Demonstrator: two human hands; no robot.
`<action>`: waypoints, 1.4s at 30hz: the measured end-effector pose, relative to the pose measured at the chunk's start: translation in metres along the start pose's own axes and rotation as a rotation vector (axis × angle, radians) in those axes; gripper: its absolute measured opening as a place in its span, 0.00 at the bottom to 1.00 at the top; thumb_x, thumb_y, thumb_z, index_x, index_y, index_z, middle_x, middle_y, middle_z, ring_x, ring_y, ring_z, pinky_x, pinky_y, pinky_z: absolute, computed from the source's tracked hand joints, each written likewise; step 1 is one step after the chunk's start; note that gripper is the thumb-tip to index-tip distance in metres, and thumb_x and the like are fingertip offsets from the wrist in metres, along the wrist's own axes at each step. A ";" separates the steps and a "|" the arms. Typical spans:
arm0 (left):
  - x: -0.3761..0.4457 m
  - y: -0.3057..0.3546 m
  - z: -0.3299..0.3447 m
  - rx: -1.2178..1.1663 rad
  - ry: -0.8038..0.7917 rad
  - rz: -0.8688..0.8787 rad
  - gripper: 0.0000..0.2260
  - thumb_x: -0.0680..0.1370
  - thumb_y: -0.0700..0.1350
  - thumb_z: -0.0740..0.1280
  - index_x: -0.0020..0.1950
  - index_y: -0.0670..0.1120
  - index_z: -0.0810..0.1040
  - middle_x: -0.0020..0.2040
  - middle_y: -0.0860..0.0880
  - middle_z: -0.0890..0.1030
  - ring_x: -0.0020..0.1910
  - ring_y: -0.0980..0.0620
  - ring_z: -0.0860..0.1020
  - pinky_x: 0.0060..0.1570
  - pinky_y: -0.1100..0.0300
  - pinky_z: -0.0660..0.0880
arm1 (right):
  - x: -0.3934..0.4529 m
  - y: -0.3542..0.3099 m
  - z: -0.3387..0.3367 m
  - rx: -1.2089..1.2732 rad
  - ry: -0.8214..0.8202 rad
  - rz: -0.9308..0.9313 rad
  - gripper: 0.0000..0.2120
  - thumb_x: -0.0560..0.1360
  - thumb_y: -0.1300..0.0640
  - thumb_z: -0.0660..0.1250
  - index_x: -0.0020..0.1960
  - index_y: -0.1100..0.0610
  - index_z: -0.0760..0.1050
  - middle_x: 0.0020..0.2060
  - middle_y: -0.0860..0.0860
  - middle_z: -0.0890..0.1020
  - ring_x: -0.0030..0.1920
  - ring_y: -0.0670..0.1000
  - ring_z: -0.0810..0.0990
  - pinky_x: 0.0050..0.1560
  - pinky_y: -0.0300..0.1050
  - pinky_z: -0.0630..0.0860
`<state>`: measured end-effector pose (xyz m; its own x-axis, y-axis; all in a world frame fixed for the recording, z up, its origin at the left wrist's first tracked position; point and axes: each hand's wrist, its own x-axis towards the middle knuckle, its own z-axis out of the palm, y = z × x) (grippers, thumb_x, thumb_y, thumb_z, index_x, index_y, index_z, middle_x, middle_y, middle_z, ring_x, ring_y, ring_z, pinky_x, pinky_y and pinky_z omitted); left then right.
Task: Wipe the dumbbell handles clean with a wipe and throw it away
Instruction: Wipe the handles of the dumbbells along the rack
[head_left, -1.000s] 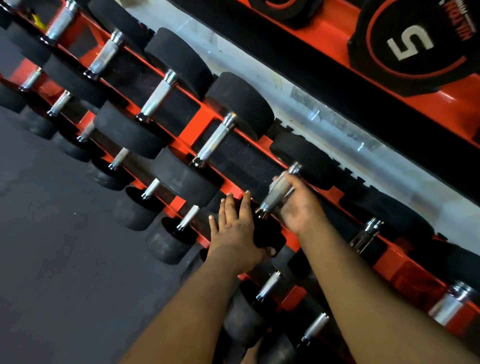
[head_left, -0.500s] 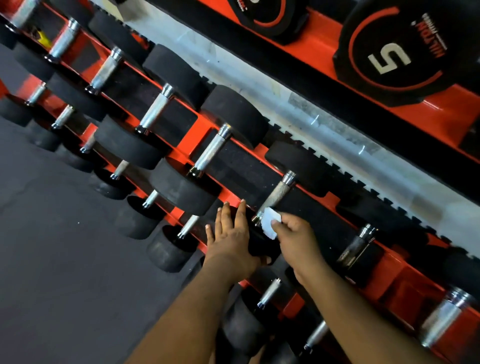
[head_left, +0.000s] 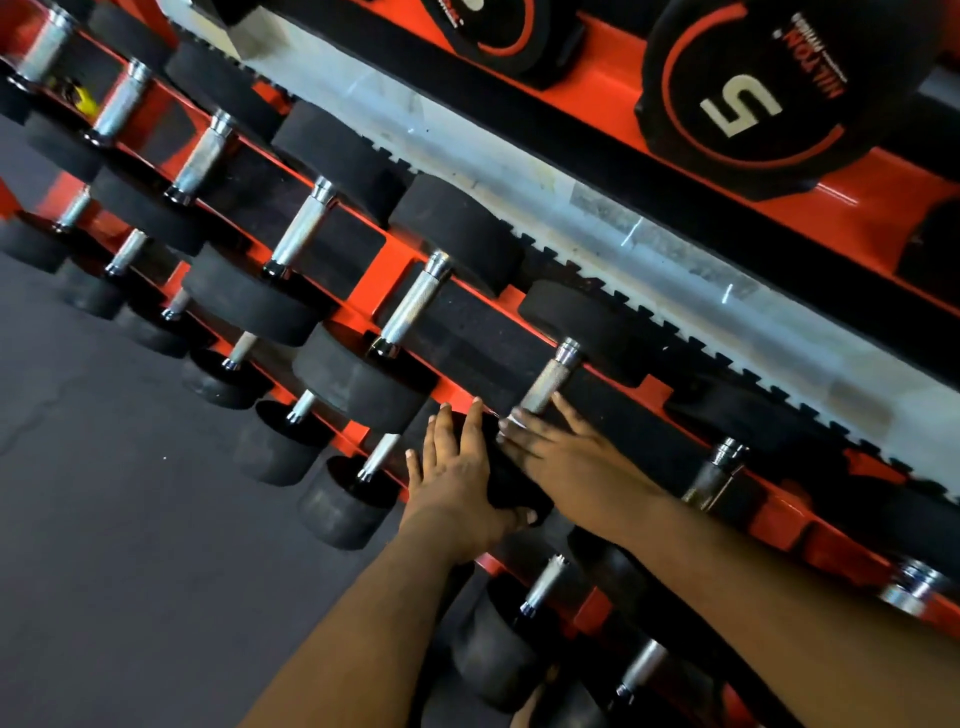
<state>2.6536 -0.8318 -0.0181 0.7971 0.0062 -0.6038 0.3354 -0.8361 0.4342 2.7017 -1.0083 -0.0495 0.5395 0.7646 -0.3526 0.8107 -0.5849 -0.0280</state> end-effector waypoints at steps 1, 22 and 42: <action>-0.001 -0.001 0.001 -0.001 0.000 0.004 0.62 0.68 0.60 0.80 0.81 0.58 0.32 0.81 0.45 0.32 0.81 0.45 0.33 0.80 0.41 0.40 | -0.006 0.003 0.003 0.029 0.008 -0.018 0.33 0.76 0.56 0.61 0.80 0.55 0.59 0.80 0.51 0.60 0.81 0.52 0.49 0.77 0.65 0.42; 0.046 -0.094 -0.101 0.110 0.339 -0.046 0.55 0.74 0.69 0.68 0.82 0.44 0.36 0.83 0.44 0.38 0.82 0.47 0.36 0.78 0.37 0.38 | 0.138 -0.036 -0.073 0.614 0.565 0.373 0.22 0.79 0.66 0.57 0.71 0.57 0.75 0.70 0.53 0.76 0.71 0.51 0.73 0.71 0.47 0.70; 0.081 -0.102 -0.132 -0.010 0.065 -0.079 0.67 0.64 0.59 0.82 0.80 0.40 0.33 0.82 0.40 0.37 0.81 0.42 0.35 0.79 0.45 0.37 | 0.185 0.004 -0.048 -0.309 0.155 0.214 0.33 0.78 0.60 0.47 0.82 0.57 0.46 0.82 0.55 0.48 0.81 0.55 0.46 0.76 0.66 0.51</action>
<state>2.7499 -0.6731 -0.0229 0.7990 0.1077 -0.5916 0.4031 -0.8259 0.3941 2.8159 -0.8559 -0.0698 0.7119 0.6803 -0.1741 0.6942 -0.6443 0.3209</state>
